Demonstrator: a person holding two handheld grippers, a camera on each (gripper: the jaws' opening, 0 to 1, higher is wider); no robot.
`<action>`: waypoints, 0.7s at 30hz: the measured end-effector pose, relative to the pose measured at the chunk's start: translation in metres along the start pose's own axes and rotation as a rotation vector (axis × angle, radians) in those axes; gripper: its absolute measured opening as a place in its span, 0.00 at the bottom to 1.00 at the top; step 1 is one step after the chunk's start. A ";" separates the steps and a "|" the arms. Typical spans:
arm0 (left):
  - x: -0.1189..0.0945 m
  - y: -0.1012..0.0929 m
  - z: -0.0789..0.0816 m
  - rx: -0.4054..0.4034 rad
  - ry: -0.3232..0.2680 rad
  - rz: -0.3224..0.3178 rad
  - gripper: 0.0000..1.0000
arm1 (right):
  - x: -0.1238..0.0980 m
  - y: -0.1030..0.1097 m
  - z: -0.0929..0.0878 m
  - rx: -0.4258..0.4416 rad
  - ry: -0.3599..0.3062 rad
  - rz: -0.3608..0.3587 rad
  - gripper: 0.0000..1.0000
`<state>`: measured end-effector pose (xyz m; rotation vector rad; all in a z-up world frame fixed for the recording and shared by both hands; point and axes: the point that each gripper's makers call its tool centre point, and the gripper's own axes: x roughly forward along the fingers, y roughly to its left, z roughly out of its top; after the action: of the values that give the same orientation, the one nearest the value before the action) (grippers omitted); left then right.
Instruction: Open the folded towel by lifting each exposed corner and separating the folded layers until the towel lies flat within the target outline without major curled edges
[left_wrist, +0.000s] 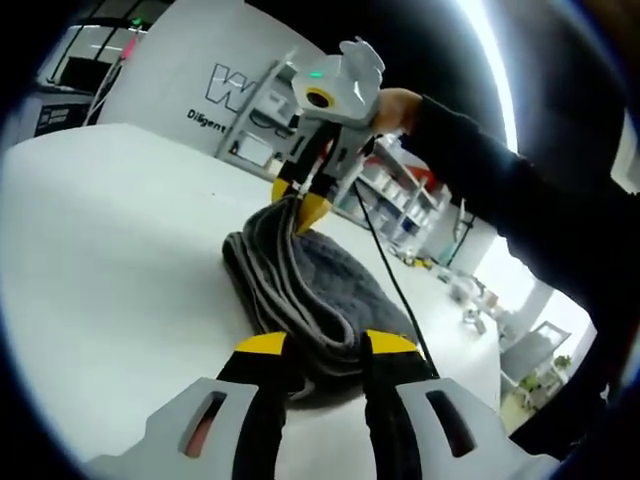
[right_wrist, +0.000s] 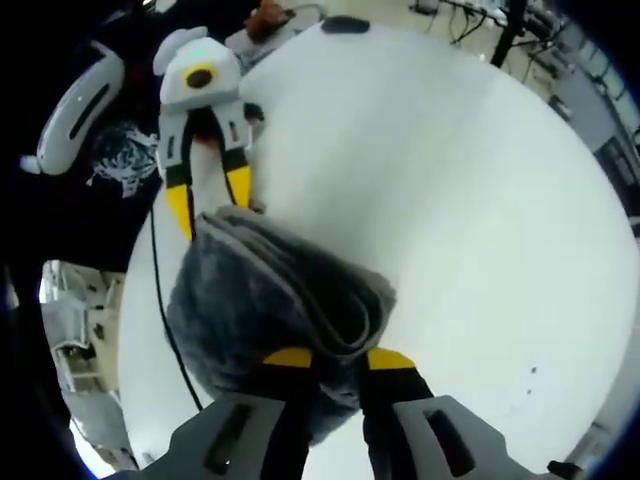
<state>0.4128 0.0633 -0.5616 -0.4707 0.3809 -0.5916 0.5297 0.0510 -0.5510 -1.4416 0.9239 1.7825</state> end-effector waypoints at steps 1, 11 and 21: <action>0.000 0.000 0.000 0.000 -0.003 0.001 0.30 | -0.001 0.001 0.000 -0.001 -0.002 -0.001 0.10; -0.004 -0.001 0.003 0.000 -0.026 0.015 0.34 | -0.007 0.001 -0.001 -0.020 -0.015 -0.030 0.08; -0.010 -0.005 0.011 0.041 -0.048 0.034 0.34 | -0.015 0.000 -0.001 -0.032 -0.027 -0.058 0.07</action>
<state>0.4084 0.0687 -0.5478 -0.4377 0.3300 -0.5535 0.5332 0.0491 -0.5369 -1.4466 0.8347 1.7770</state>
